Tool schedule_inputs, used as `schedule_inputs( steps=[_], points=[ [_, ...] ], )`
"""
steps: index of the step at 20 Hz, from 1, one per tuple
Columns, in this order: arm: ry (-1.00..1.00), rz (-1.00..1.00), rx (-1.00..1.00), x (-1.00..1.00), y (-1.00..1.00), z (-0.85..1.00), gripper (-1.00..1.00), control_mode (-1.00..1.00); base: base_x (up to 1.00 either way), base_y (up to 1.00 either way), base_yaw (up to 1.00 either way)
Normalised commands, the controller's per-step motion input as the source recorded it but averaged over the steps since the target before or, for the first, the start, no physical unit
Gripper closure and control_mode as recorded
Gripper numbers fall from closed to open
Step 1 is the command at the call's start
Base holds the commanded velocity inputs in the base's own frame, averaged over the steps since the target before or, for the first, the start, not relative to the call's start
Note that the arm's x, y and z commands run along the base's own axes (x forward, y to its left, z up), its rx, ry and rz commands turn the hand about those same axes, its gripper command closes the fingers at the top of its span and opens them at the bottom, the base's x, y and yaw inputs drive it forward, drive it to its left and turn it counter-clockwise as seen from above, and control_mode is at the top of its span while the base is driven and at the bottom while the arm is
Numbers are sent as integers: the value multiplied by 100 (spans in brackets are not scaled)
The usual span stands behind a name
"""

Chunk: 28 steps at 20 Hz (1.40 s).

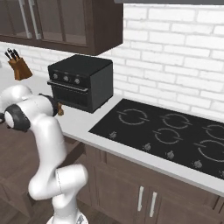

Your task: Pick the whisk from the drawer and place it on the counter.

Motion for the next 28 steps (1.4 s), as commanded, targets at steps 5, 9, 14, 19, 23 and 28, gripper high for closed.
schedule_inputs(
  steps=[5,9,14,19,23,28],
  points=[
    [27,0,-2,47,11,12,100,-100,0,0,0],
    [1,0,0,79,-1,-1,100,-100,0,0,0],
    [1,0,-2,89,2,-15,100,-100,0,0,0],
    [0,0,-2,100,2,-9,100,-100,0,0,0],
    [3,5,-19,7,15,-36,-100,-100,0,0,0],
    [-12,0,-1,-100,-42,9,-100,-100,0,0,0]
  ],
)
